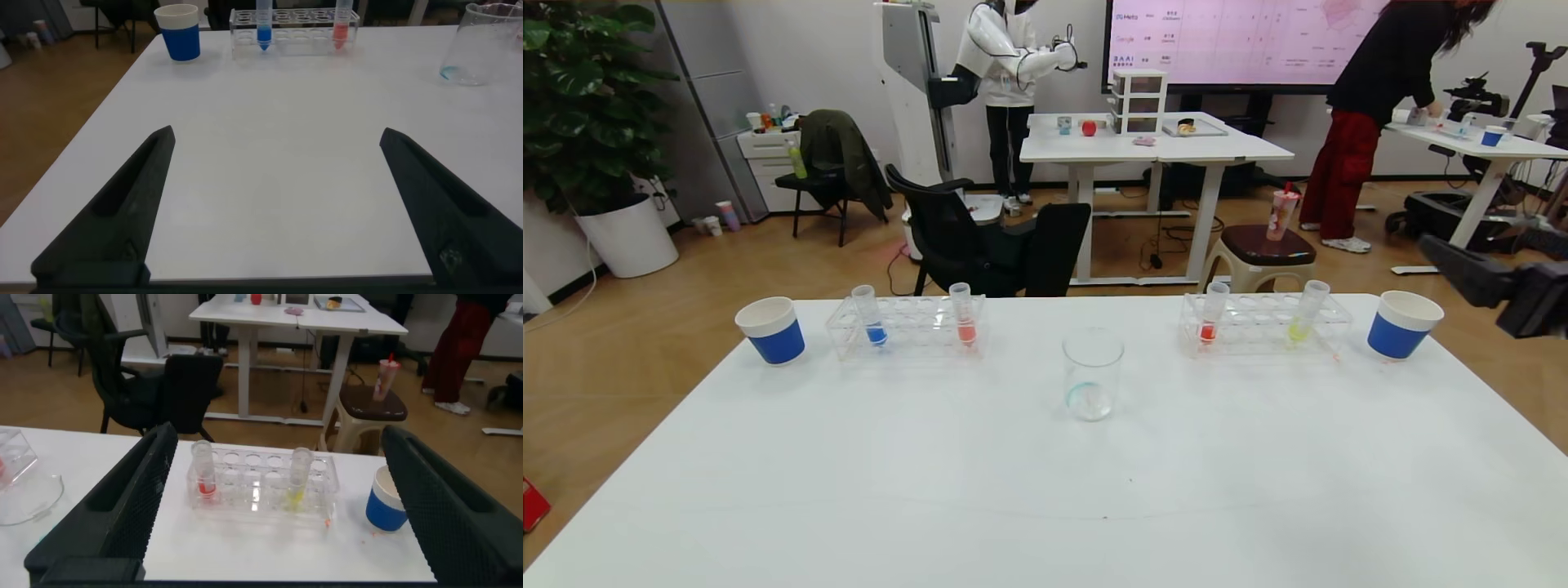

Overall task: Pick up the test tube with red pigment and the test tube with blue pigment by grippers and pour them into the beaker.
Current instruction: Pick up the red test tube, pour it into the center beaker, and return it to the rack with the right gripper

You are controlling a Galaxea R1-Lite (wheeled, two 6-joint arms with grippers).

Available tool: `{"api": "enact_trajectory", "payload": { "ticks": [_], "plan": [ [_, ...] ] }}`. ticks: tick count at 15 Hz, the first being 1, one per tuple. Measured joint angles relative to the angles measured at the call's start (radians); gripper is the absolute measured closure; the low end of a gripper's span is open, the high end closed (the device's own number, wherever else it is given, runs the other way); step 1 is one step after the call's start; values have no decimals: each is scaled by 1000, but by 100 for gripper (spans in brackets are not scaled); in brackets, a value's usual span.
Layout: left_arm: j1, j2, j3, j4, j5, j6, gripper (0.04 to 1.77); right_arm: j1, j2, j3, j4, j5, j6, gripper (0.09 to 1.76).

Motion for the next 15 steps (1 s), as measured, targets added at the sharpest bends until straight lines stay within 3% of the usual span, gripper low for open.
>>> {"api": "enact_trajectory", "payload": {
  "ticks": [4, 10, 15],
  "plan": [
    [0, 0, 0, 0, 0, 0, 6, 54, 260, -44, -191, -19, -1, 11],
    [0, 0, 0, 0, 0, 0, 6, 183, 570, -198, -258, -198, 85, 11],
    [0, 0, 0, 0, 0, 0, 6, 209, 789, -312, -383, -230, 92, 11]
  ]
}}
